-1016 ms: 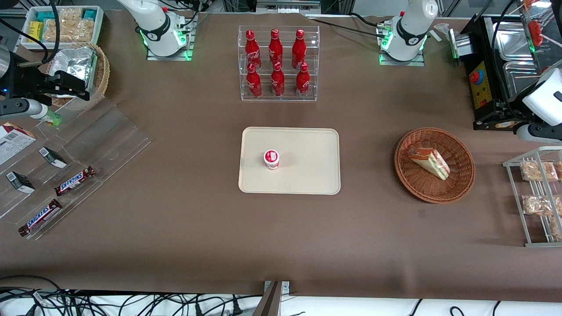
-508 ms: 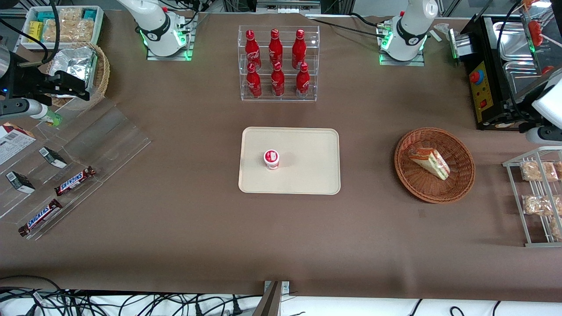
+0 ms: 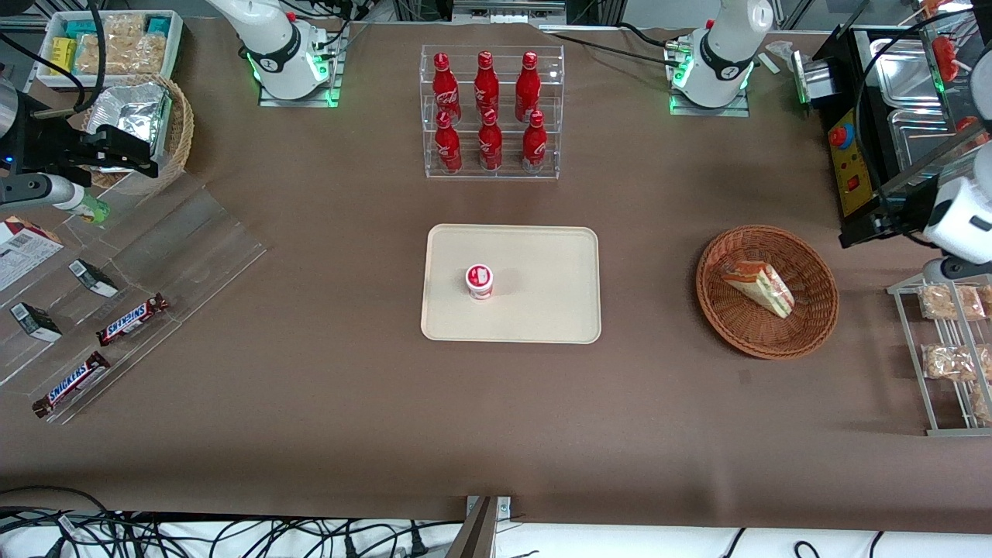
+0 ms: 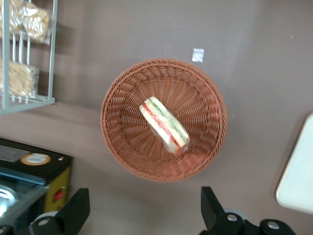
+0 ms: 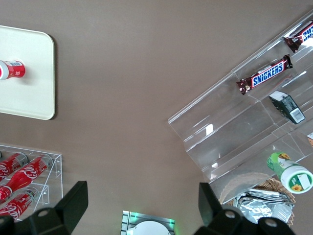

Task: Place sandwich from basket to tray
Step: 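Move the left gripper toward the wicker basket holding the sandwich, then lower the open left gripper over the wrapped sandwich in the basket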

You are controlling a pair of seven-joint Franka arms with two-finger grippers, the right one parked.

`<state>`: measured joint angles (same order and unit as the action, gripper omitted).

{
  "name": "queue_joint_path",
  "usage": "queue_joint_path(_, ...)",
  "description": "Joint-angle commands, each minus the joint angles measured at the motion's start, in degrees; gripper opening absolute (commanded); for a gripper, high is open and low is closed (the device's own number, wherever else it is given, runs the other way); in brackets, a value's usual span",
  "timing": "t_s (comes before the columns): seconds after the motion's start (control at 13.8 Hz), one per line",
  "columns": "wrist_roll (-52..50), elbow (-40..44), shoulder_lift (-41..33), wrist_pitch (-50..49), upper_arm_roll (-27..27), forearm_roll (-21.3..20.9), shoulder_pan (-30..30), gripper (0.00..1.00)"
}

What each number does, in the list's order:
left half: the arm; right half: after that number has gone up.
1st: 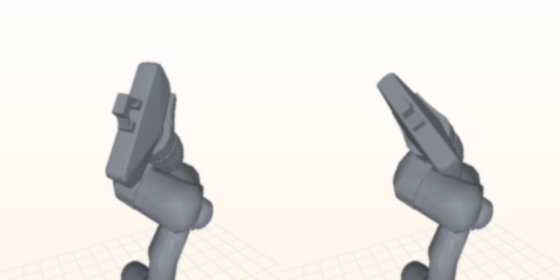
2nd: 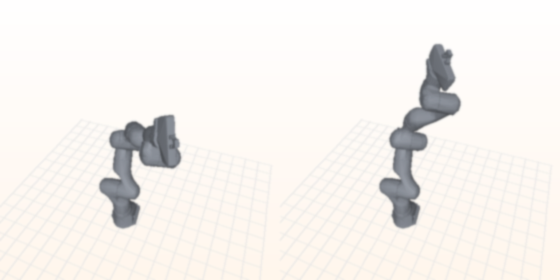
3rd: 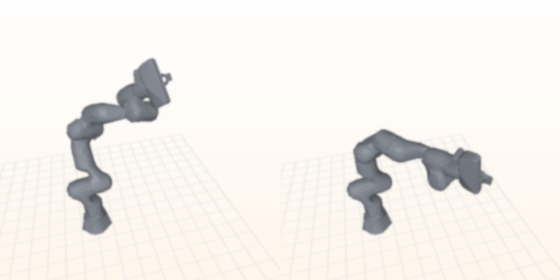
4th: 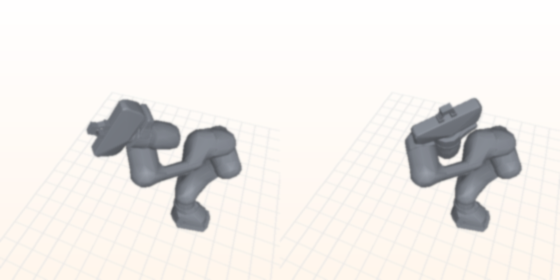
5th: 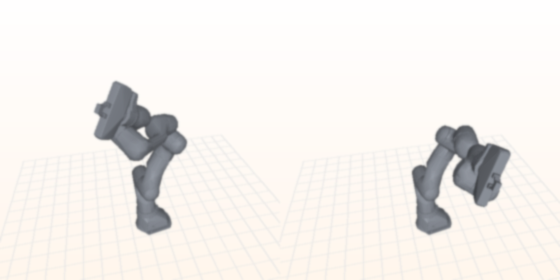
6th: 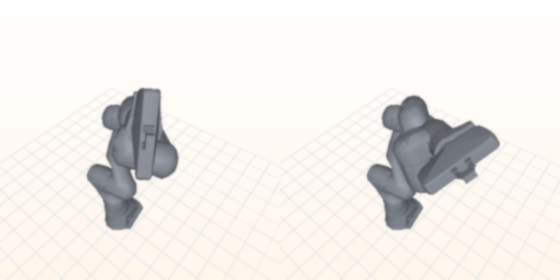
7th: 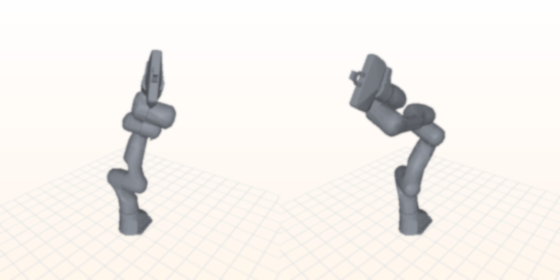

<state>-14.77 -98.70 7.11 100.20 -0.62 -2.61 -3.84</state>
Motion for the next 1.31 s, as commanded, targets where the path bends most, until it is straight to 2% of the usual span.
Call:
queue_joint_path(0.0,-10.0,-8.9,-3.2,7.8,-0.4,-1.3,0.0,1.0)
queue_joint_path(0.51,-26.0,-22.2,-2.8,25.7,-0.6,-1.5,0.2,1.0)
queue_joint_path(0.65,-29.6,-25.0,-2.3,29.7,-1.0,-4.4,0.3,1.0)
queue_joint_path(0.87,-35.1,-26.7,0.3,34.8,-1.0,-5.2,0.9,1.0)
queue_joint_path(1.23,-35.5,-27.7,4.3,40.3,-1.3,-5.2,0.9,1.0)
